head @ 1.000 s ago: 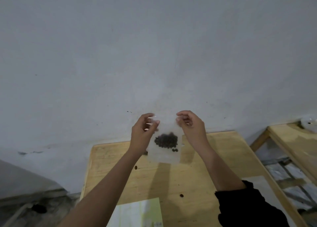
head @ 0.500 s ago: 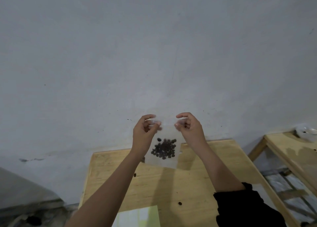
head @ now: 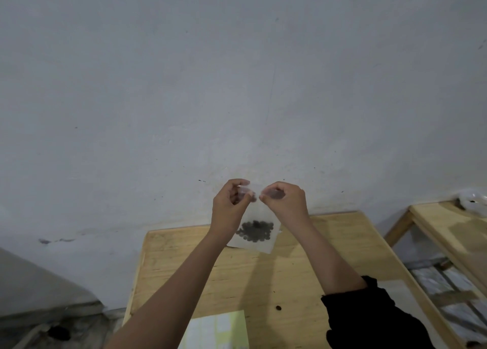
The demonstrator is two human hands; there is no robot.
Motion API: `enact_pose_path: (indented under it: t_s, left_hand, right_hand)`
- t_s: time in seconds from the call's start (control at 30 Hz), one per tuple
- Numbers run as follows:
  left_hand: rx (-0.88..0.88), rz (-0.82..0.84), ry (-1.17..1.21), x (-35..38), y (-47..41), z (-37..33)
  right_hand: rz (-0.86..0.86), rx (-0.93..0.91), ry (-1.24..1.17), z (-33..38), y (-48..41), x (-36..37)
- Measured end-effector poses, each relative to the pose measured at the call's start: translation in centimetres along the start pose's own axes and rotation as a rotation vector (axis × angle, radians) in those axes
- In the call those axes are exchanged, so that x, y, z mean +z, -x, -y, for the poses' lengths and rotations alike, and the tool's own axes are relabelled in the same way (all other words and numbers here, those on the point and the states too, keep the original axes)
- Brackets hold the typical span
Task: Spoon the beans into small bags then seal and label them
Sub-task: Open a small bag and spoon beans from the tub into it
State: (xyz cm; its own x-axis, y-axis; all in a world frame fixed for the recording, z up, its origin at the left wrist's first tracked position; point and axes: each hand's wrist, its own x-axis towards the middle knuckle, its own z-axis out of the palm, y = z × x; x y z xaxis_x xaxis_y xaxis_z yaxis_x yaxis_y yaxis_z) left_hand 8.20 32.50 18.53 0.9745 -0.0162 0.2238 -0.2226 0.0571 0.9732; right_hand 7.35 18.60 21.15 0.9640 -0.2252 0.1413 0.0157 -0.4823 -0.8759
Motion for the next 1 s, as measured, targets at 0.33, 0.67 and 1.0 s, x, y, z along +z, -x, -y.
enact_pose_path:
  t_s: [0.33, 0.67, 1.0]
  left_hand:
    - [0.000, 0.044, -0.022, -0.4, 0.3, 0.4]
    - [-0.033, 0.041, 0.028, -1.2, -0.1, 0.6]
    - [-0.022, 0.138, -0.020, -0.5, -0.6, 0.9]
  right_hand:
    - [0.021, 0.015, -0.050, -0.3, -0.2, 0.1]
    - [0.103, 0.065, -0.227, -1.3, -0.5, -0.7]
    - [0.128, 0.054, -0.324, -1.9, -0.6, -0.8]
